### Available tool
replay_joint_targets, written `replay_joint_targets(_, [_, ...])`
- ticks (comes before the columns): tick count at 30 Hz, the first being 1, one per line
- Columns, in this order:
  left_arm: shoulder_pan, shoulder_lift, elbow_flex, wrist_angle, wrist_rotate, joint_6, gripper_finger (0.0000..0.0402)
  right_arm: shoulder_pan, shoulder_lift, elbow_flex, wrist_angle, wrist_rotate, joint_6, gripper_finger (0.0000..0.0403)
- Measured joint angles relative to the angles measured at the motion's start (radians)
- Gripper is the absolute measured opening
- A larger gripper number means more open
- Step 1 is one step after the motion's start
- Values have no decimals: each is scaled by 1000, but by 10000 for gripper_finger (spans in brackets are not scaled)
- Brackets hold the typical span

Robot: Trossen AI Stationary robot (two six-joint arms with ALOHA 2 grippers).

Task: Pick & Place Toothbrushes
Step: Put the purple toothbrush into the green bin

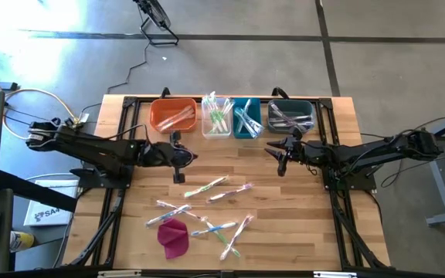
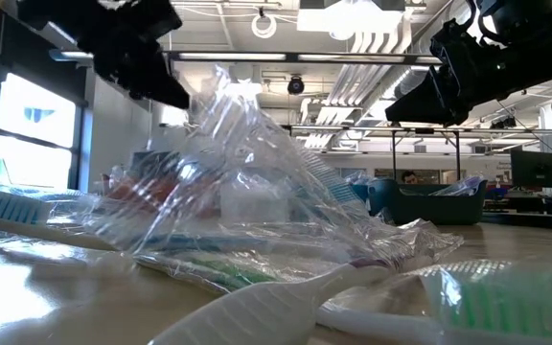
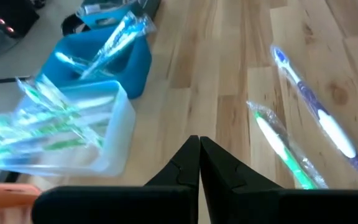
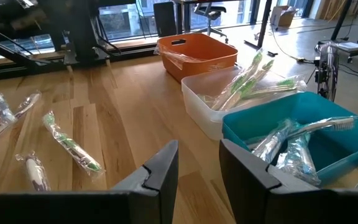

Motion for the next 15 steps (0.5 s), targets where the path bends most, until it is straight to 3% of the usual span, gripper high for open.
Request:
replay_joint_targets(7, [0,-5,-166,225,49,-43,5,0,0,0,0,0,0,110])
replay_joint_targets(15, [0,-8,-176,295,117,-59,5,0,0,0,0,0,-5,110])
